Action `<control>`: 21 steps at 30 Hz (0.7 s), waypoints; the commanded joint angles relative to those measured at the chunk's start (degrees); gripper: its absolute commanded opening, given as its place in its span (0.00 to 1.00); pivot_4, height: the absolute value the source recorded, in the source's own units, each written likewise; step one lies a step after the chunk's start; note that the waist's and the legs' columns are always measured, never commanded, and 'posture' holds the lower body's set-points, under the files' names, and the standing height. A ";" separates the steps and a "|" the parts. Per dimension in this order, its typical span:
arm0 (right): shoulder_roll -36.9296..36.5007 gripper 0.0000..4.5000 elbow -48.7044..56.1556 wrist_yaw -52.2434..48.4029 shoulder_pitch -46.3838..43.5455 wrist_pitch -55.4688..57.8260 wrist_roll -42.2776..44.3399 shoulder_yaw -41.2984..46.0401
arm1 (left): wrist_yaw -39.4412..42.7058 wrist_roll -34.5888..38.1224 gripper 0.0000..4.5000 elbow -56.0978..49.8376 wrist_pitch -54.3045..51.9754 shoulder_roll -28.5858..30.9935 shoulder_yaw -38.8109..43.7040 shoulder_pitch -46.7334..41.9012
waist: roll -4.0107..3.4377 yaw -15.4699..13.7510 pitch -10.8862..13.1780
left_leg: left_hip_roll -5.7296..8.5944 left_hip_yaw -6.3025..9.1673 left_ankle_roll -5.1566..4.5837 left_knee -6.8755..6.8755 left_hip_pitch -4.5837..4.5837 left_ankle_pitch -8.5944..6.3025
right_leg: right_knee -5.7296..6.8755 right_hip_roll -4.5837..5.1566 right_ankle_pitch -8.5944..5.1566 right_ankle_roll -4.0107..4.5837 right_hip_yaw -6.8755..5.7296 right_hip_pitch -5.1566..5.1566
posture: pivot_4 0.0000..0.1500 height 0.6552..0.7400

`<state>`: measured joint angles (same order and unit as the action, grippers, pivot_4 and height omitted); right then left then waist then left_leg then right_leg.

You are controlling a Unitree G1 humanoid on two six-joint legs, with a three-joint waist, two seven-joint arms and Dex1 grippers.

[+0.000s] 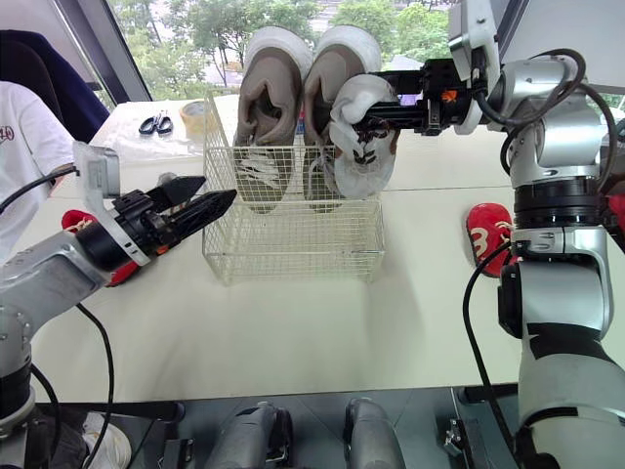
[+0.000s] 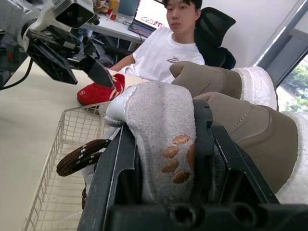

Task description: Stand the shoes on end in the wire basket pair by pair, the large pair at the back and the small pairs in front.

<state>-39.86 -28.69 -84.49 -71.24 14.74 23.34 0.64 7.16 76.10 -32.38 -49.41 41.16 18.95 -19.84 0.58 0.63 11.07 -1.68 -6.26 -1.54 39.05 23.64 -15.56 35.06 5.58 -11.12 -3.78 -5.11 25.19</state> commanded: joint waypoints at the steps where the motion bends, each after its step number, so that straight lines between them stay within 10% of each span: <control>1: -1.24 0.33 1.24 0.87 -2.14 1.45 1.30 2.64 | -0.52 0.02 0.99 -1.22 1.54 -0.24 0.40 -0.19 | 0.00 0.02 0.00 | 0.00 0.00 0.00 0.00 0.05 0.00 | 0.00 0.00 0.00 0.00 0.00 0.04 | 1.00 1.00; 21: -0.39 0.33 -8.44 2.35 -6.94 2.69 2.86 7.48 | 1.20 -1.66 0.99 0.29 1.73 -1.19 0.09 0.01 | -0.02 0.08 0.04 | 0.00 -0.01 0.11 0.02 0.41 0.11 | 0.00 -0.04 0.12 -0.20 -0.03 0.32 | 1.00 1.00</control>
<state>-39.66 -39.55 -82.01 -76.52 16.84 24.06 5.78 7.69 74.73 -31.55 -49.04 39.82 18.70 -19.83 0.56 0.71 11.10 -1.68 -6.27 -1.43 39.08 24.04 -15.45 35.06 5.54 -11.00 -3.98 -5.14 25.52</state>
